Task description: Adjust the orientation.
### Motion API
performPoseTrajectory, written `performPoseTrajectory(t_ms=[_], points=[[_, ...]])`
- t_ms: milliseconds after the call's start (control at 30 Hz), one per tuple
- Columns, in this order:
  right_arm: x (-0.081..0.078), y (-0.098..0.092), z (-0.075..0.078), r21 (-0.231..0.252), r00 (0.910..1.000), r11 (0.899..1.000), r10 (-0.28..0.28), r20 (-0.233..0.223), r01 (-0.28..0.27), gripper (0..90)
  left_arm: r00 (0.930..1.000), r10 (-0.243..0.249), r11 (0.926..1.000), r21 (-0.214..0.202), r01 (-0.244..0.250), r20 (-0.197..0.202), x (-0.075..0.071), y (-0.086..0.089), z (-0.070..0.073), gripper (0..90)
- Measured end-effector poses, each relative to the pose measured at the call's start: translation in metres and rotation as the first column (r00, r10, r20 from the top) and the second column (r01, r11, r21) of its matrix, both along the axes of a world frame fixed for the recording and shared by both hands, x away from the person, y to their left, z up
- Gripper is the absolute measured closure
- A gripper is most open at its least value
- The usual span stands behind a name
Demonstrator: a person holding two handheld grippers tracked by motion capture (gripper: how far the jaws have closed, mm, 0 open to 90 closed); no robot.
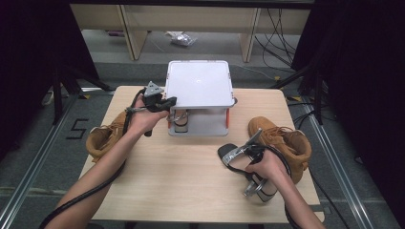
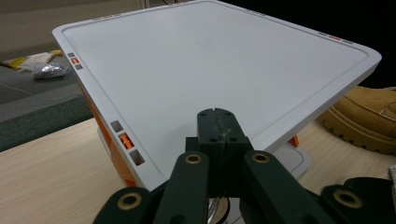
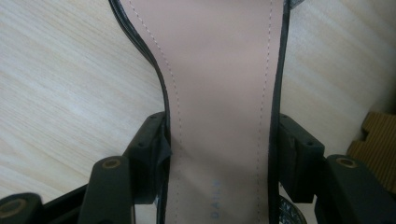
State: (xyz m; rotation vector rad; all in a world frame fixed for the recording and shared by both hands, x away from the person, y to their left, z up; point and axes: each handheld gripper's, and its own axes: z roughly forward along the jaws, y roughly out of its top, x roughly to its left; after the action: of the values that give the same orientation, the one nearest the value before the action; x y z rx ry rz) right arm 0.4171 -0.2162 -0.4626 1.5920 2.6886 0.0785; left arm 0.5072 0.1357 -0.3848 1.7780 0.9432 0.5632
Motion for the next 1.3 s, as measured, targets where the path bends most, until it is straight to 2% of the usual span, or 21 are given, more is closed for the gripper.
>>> performPoseTrajectory(t_ms=[67, 100, 133, 167, 267, 300, 367, 400, 467, 767, 900, 933, 967, 1000, 1033, 1167, 1200, 1300], points=[[-0.0003, -0.0004, -0.0004, -0.004, 1.0000, 1.000, -0.002, 0.007, 0.002, 43.9, 1.0000, 0.000, 1.0000, 0.003, 0.000, -0.001, 0.0000, -0.0001, 0.0003, 89.6], [0.0004, -0.0014, -0.0003, 0.005, 0.9998, 1.000, 0.016, 0.011, -0.016, 44.0, 1.0000, -0.001, 1.0000, 0.004, 0.001, 0.000, 0.0001, -0.0001, 0.0003, 89.6], [-0.0019, 0.0015, 0.0021, 0.008, 0.9997, 1.000, -0.022, 0.007, 0.022, 44.0, 1.0000, 0.000, 1.0000, 0.003, 0.000, 0.000, 0.0000, -0.0002, 0.0003, 89.5], [-0.0023, 0.0014, 0.0042, 0.015, 0.9995, 0.999, -0.028, 0.012, 0.028, 44.0, 1.0000, 0.000, 1.0000, 0.004, 0.000, 0.000, 0.0000, -0.0001, 0.0002, 89.6], [-0.0006, -0.0005, 0.0043, 0.021, 0.9999, 1.000, 0.001, 0.014, -0.001, 44.1, 1.0000, -0.001, 1.0000, 0.005, 0.001, 0.000, 0.0000, -0.0002, 0.0003, 89.5], [-0.0025, 0.0021, 0.0054, 0.014, 0.9994, 0.999, -0.032, 0.016, 0.032, 44.1, 1.0000, -0.002, 1.0000, 0.005, 0.002, 0.001, 0.0000, -0.0002, 0.0003, 89.6], [-0.0021, 0.0019, 0.0065, 0.020, 0.9996, 0.999, -0.026, 0.009, 0.026, 44.1, 1.0000, -0.001, 1.0000, 0.005, 0.001, 0.001, -0.0001, -0.0001, 0.0002, 89.6], [-0.0022, 0.0016, 0.0064, 0.040, 0.9997, 0.999, -0.021, 0.015, 0.020, 44.1, 1.0000, -0.001, 1.0000, 0.005, 0.001, 0.001, -0.0001, -0.0001, 0.0002, 89.5], [-0.0032, 0.0028, 0.0072, 0.041, 0.9990, 0.998, -0.044, 0.011, 0.043, 44.2, 1.0000, -0.002, 1.0000, 0.006, 0.002, 0.000, 0.0000, -0.0001, 0.0003, 89.5], [-0.0035, 0.0026, 0.0072, 0.049, 0.9982, 0.997, -0.060, -0.003, 0.060, 44.2, 1.0000, -0.003, 1.0000, 0.008, 0.003, 0.001, 0.0000, -0.0002, 0.0005, 89.6], [-0.0029, 0.0021, 0.0073, 0.050, 0.9986, 0.997, -0.052, -0.014, 0.052, 44.2, 1.0000, -0.003, 1.0000, 0.008, 0.003, 0.000, 0.0001, -0.0003, 0.0006, 89.5], [-0.0023, 0.0011, 0.0068, 0.052, 0.9994, 0.998, -0.034, -0.007, 0.035, 44.2, 1.0000, -0.003, 1.0000, 0.008, 0.003, 0.000, 0.0001, -0.0004, 0.0006, 89.5], [-0.0034, 0.0026, 0.0069, 0.046, 0.9982, 0.997, -0.058, -0.016, 0.059, 44.2, 1.0000, -0.002, 1.0000, 0.008, 0.002, 0.000, 0.0000, -0.0005, 0.0007, 89.5], [-0.0034, 0.0026, 0.0069, 0.046, 0.9982, 0.997, -0.058, -0.016, 0.059, 44.2, 1.0000, -0.002, 1.0000, 0.009, 0.002, 0.000, 0.0001, -0.0005, 0.0007, 89.5], [-0.0041, 0.0033, 0.0054, 0.046, 0.9977, 0.997, -0.068, -0.001, 0.068, 44.2, 1.0000, -0.002, 1.0000, 0.008, 0.002, 0.000, 0.0001, -0.0006, 0.0007, 89.5], [-0.0035, 0.0031, 0.0017, 0.035, 0.9983, 0.998, -0.055, -0.018, 0.055, 43.9, 1.0000, -0.003, 1.0000, 0.009, 0.003, 0.001, 0.0000, -0.0003, 0.0005, 89.5], [-0.0026, 0.0021, -0.0005, 0.029, 0.9993, 0.999, -0.035, -0.015, 0.036, 43.8, 1.0000, -0.003, 1.0000, 0.009, 0.003, 0.000, -0.0001, -0.0004, 0.0006, 89.6], [-0.0022, 0.0032, 0.0001, 0.013, 0.9989, 0.999, -0.041, -0.023, 0.041, 43.4, 1.0000, -0.002, 0.9999, 0.010, 0.002, 0.001, -0.0001, -0.0007, 0.0007, 89.5]])
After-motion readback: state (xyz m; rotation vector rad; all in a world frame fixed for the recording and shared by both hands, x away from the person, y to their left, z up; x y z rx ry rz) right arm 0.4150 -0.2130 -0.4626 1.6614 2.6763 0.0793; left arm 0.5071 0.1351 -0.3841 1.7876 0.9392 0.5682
